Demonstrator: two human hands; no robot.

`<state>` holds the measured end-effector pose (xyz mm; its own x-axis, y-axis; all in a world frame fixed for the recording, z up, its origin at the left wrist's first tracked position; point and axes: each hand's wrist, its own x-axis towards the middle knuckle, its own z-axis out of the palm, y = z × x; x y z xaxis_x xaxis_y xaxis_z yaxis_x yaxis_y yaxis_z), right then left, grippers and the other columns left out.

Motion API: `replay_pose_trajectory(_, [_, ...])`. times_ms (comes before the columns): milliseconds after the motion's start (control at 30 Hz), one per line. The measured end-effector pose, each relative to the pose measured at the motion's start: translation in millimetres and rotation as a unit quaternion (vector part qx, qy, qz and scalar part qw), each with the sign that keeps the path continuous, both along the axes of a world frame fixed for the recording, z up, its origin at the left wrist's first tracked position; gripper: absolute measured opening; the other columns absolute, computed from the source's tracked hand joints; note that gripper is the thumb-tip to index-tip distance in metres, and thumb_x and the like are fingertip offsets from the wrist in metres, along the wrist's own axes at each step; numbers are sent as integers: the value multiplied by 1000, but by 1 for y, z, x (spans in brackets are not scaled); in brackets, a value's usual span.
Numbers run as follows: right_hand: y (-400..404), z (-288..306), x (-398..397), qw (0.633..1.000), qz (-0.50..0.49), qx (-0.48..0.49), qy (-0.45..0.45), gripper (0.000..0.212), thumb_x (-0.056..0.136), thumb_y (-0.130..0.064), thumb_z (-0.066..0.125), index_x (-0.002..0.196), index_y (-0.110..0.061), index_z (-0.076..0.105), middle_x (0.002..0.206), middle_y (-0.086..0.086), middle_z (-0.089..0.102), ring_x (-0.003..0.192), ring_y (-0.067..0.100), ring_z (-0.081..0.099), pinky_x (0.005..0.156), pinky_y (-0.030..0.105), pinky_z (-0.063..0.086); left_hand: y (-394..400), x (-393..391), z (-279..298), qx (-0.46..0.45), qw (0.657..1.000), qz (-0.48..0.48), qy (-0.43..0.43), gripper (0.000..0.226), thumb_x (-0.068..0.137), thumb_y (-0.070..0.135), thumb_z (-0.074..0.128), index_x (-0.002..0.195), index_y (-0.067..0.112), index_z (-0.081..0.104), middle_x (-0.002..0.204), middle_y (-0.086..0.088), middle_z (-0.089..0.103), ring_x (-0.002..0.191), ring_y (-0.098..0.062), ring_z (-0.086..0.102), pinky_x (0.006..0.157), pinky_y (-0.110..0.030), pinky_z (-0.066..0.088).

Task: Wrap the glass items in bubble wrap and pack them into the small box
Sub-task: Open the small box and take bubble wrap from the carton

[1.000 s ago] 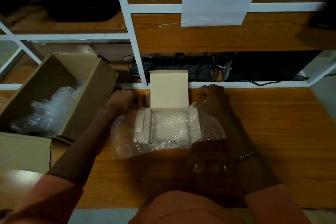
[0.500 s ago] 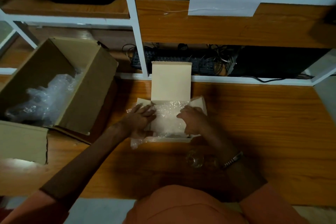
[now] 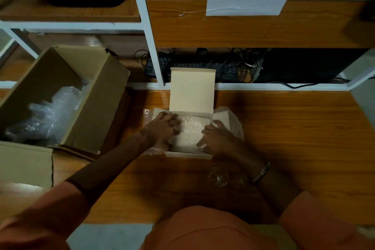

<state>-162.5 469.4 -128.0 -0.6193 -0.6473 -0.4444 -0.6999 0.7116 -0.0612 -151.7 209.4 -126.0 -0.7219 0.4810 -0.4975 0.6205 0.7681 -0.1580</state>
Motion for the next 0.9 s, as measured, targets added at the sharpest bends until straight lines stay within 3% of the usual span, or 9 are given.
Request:
replay_pose_trajectory(100, [10, -4, 0, 1000, 24, -7, 17, 37, 105, -55, 49, 138, -47, 65, 165, 3, 44, 159, 24, 25, 127, 55, 1, 4, 0, 0, -9, 1000, 4, 12, 75, 89, 63, 64, 155, 29, 50, 171, -6, 32, 161, -30, 15, 128, -56, 6])
replay_pose_trajectory(200, [7, -3, -1, 999, 30, -18, 32, 30, 104, -49, 55, 120, -38, 77, 145, 1, 64, 145, 24, 45, 127, 54, 9, 12, 2, -5, -25, 999, 8, 20, 76, 90, 61, 66, 154, 25, 50, 168, -7, 37, 160, -30, 18, 128, -57, 5])
replay_pose_trajectory(267, [0, 3, -4, 998, 21, -43, 42, 20, 102, -33, 62, 107, -30, 81, 117, -3, 77, 120, 18, 63, 123, 53, 22, 15, 1, -7, -32, 999, 7, 27, 70, 91, 60, 67, 149, 22, 56, 164, -9, 42, 158, -33, 23, 128, -58, 8])
replay_pose_trajectory(367, [-15, 8, -12, 991, -18, -107, 74, 27, 98, -27, 72, 124, -25, 77, 115, 0, 80, 108, 20, 73, 107, 43, 49, 19, -2, -9, -18, 998, -11, 56, 59, 93, 62, 62, 134, 20, 67, 150, -9, 56, 151, -33, 35, 125, -56, 17])
replay_pose_trajectory(433, [-25, 6, -17, 989, -12, -101, 110, 36, 93, -34, 77, 128, -24, 75, 113, 3, 79, 104, 25, 73, 96, 41, 56, 23, -4, -9, -21, 997, -23, 69, 57, 93, 62, 62, 132, 22, 69, 150, -8, 57, 151, -32, 36, 123, -55, 18])
replay_pose_trajectory(600, [-35, -15, -14, 993, 19, 50, 106, 58, 81, -52, 80, 130, -26, 63, 123, 7, 68, 117, 28, 64, 105, 48, 39, 28, 0, -21, -51, 996, -4, 70, 42, 93, 39, 69, 128, 16, 72, 146, -12, 61, 149, -33, 40, 129, -58, 11])
replay_pose_trajectory(733, [-30, -29, -16, 992, 26, 63, 105, 70, 84, -57, 78, 140, -25, 53, 134, 13, 64, 124, 32, 61, 114, 51, 32, 24, 3, -32, -44, 996, -9, 83, 37, 97, 38, 65, 128, 19, 73, 145, -11, 64, 150, -32, 43, 131, -60, 10])
replay_pose_trajectory(900, [-32, -19, -11, 991, 15, 58, 122, 53, 85, -39, 80, 133, -25, 61, 133, 11, 65, 126, 31, 59, 111, 50, 35, 30, 1, -24, -49, 995, 4, 85, 41, 97, 46, 65, 127, 20, 74, 149, -10, 60, 153, -33, 38, 130, -59, 9])
